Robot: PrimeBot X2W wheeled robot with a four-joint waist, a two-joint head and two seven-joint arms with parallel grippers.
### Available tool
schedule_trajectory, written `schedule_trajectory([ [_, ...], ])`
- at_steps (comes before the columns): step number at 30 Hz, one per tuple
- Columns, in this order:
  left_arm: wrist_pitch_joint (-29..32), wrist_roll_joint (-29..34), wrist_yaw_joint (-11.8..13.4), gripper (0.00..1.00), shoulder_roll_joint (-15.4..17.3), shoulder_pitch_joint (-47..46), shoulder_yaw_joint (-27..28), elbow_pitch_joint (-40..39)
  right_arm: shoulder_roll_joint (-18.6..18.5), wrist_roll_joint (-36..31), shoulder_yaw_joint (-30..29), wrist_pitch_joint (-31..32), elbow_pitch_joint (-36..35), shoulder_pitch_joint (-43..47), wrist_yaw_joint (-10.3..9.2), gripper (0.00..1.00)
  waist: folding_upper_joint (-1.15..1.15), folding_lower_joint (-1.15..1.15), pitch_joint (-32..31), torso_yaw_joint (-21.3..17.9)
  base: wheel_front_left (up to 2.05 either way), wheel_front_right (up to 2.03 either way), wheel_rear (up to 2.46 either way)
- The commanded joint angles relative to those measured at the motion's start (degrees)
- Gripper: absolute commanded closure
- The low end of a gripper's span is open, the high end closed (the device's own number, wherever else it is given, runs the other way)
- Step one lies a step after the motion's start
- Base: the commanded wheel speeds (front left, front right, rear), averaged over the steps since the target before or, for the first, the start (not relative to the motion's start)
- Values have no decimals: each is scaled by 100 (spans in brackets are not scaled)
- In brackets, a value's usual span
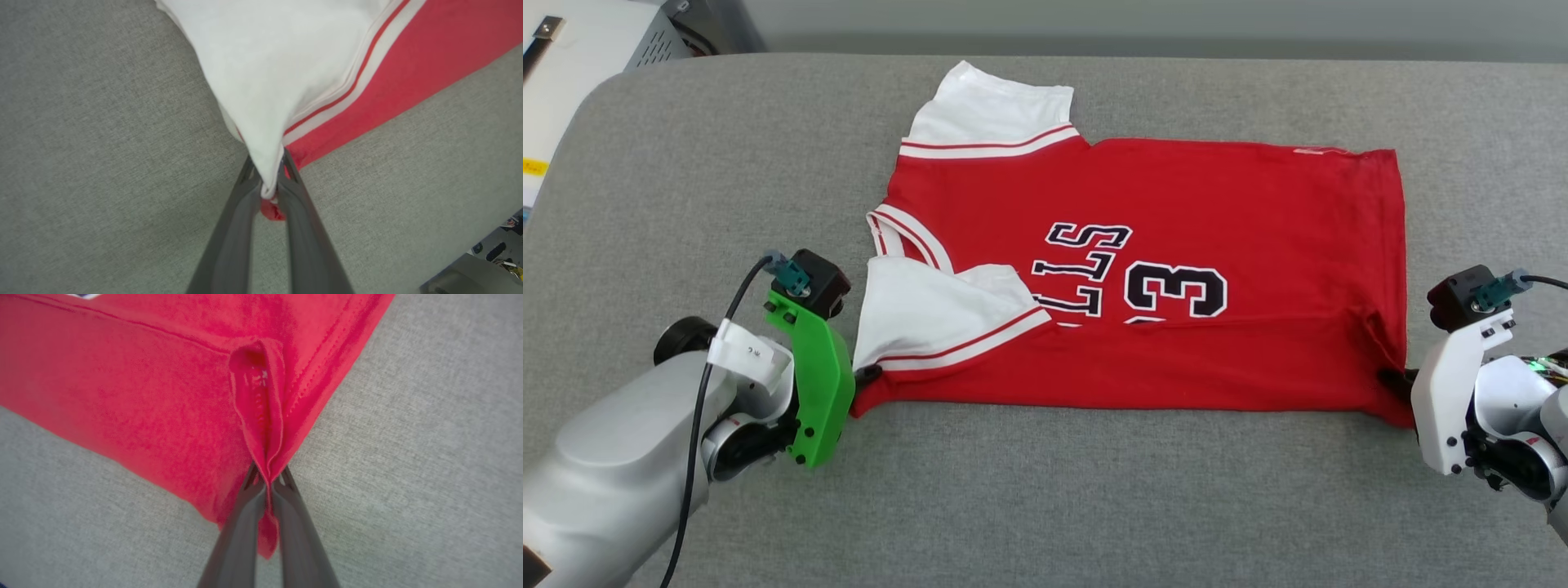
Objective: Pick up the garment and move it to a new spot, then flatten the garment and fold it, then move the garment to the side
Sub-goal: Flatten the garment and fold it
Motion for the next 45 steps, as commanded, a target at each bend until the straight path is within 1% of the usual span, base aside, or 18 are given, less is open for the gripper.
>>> schedule_trajectory([
  [1, -39, -37, -9, 100, 69, 123, 5, -5, -51, 43, 24, -69, -30, 160, -1, 100, 0, 0, -177, -62, 0, 0, 0],
  [6, -65, -55, -9, 100, 229, 298, -21, -164, -243, 123, -121, -327, -366, 402, -1, 100, 0, 0, -428, -96, 0, 0, 0],
  [13, -15, -6, 52, 100, 520, 569, -58, -612, -432, 211, -389, -384, -924, 934, -1, 100, 0, 0, -662, -101, 0, 0, 0],
  [20, 45, 114, 256, 100, 781, 944, -98, -1297, -577, 181, -957, -265, -1465, 1706, -1, 100, 0, 0, -764, -88, 0, 0, 0],
  [26, -6, 101, 426, 100, 854, 1205, -109, -1531, -493, 7, -1459, -84, -1788, 2195, -1, 100, 0, 0, -653, -143, 0, 0, 0],
  [27, -33, 176, 455, 100, 827, 1244, -115, -1474, -338, -33, -1619, 18, -1781, 2270, -1, 100, 0, 0, -554, -167, 0, 0, 0],
  [31, -81, 244, 455, 100, 710, 1249, -119, -1241, -108, -71, -1756, 109, -1572, 2236, -1, 100, 0, 0, -410, -184, 0, 0, 0],
  [38, -210, 143, 314, 100, 366, 1294, -114, -698, 163, -184, -1597, 47, -1131, 2089, -1, 100, 0, 0, -314, -165, 0, 0, 0],
  [39, -242, 133, 293, 100, 321, 1300, -112, -620, 191, -194, -1575, 3, -1063, 2072, -1, 91, 0, 0, -334, -157, 0, 0, 0],
  [40, -284, 136, 283, 69, 292, 1303, -106, -560, 206, -213, -1568, -52, -1017, 2059, -1, 59, 0, 0, -354, -151, 0, 0, 0],
  [41, -351, 161, 277, 0, 265, 1305, -100, -485, 220, -245, -1560, -139, -972, 2050, -1, 0, 0, 0, -392, -142, 0, 0, 0],
  [45, -607, 321, 259, 0, 294, 1263, -66, -384, 247, -400, -1667, -665, -959, 2073, -1, 0, 0, 0, -569, -92, 0, 0, 0],
])
